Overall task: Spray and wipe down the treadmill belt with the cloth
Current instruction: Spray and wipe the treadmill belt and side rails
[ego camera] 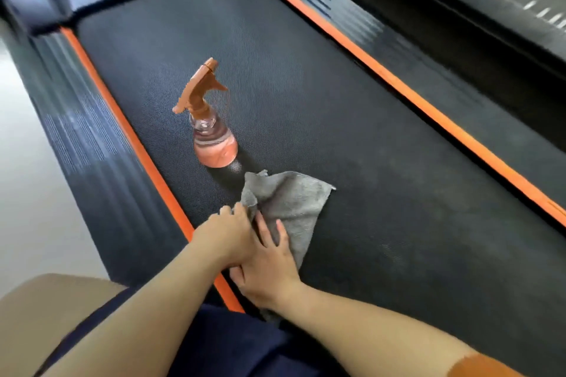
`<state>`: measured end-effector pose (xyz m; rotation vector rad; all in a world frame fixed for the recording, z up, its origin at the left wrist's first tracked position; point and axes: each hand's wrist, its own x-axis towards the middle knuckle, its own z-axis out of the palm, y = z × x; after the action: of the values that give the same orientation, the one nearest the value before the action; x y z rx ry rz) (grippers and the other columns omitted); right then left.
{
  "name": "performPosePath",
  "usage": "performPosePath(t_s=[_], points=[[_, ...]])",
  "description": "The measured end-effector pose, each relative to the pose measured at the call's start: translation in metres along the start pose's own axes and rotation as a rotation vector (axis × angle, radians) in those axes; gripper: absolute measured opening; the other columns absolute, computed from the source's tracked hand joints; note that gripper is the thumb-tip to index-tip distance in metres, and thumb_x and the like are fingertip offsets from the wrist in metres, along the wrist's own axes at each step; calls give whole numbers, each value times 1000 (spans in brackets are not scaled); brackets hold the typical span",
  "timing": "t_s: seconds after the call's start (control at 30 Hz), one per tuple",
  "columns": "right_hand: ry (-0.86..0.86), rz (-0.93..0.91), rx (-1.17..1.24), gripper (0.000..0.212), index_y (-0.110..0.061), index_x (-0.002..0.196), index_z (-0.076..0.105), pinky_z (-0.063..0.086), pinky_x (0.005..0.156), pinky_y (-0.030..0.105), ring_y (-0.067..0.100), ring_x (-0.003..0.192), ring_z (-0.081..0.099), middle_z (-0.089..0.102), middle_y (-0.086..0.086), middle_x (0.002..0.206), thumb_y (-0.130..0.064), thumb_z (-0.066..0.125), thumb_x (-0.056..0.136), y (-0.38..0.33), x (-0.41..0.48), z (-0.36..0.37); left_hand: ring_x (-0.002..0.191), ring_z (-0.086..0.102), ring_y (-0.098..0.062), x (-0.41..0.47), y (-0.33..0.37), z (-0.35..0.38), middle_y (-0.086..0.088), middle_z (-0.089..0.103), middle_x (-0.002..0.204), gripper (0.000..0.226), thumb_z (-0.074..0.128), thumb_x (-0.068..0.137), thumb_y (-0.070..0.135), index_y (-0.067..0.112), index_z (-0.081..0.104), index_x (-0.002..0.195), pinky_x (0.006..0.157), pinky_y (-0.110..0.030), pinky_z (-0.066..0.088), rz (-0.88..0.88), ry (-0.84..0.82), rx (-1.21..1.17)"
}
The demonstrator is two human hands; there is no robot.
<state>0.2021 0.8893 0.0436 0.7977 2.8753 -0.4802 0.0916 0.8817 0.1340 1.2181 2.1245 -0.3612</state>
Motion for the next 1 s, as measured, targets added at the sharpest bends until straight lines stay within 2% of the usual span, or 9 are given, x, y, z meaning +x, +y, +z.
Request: performPosePath(t_s=[0.13, 0.2, 0.3, 0.43, 0.57, 0.7, 0.77, 0.87, 1.0], points=[[42, -11, -40, 63, -31, 146, 47, 25, 116, 51, 21, 148, 30, 39, -4, 157, -58, 31, 91, 69, -15, -19, 122, 52, -36, -8, -2, 9, -15, 43, 134, 69, 56, 88, 23, 4, 22, 145, 95, -41, 43, -25, 49, -16], [51, 201, -76, 68, -34, 154, 31, 22, 118, 49, 21, 149, 26, 25, -6, 163, -63, 23, 93, 130, -40, -33, 117, 55, -34, -9, -5, 10, -13, 47, 128, 60, 56, 87, 20, 6, 30, 139, 91, -39, 46, -6, 66, -62], [63, 599, -76, 72, -31, 159, 6, 6, 121, 46, 18, 153, 1, -1, -6, 167, -64, 11, 95, 191, -73, -53, 119, 54, -31, -14, -4, 10, -9, 47, 129, 63, 54, 89, 21, 12, 29, 146, 96, -37, 46, 28, 77, -67], [131, 861, 22, 67, -21, 160, 8, 5, 122, 53, 26, 153, -5, -4, 4, 167, -50, 23, 102, 152, -50, -51, 128, 45, -30, -20, 2, 7, -7, 39, 146, 73, 52, 89, 22, 19, 21, 155, 105, -35, 39, 140, 151, -38], [128, 463, -16, 66, -19, 144, 52, 19, 113, 54, 31, 144, 35, 43, 9, 154, -51, 37, 87, 37, -10, -20, 135, 41, -31, -25, 10, -17, -2, 32, 155, 73, 48, 85, 35, 22, 27, 154, 111, -38, 35, 262, 186, 0], [-101, 66, 59, 65, -22, 149, 43, 3, 120, 52, 32, 146, 28, 34, 3, 159, -52, 30, 93, 4, -6, -22, 127, 47, -30, -23, 9, -34, -3, 48, 139, 57, 48, 85, 32, 17, 47, 140, 106, -38, 37, 328, 204, 100], [-36, 12, 41, 67, -24, 151, 38, 11, 120, 50, 32, 145, 29, 37, 3, 157, -55, 29, 92, 40, -5, -33, 126, 48, -30, -18, 5, -27, -2, 48, 139, 60, 46, 83, 34, 18, 47, 140, 104, -41, 38, 305, 181, 97], [80, 293, -58, 70, -25, 148, 44, 23, 117, 49, 28, 145, 33, 43, 4, 154, -61, 23, 92, 126, -9, -49, 143, 30, -26, -12, 7, -2, -1, 19, 161, 74, 43, 86, 35, 26, 20, 156, 114, -37, 31, 273, 45, 78], [123, 805, -18, 67, -22, 158, 18, 8, 122, 50, 23, 153, 6, 14, 3, 166, -57, 23, 101, 218, -27, -78, 149, 11, -23, -2, 25, 21, 4, -3, 166, 77, 47, 94, 23, 34, 6, 157, 114, -39, 34, 298, 33, 30]])
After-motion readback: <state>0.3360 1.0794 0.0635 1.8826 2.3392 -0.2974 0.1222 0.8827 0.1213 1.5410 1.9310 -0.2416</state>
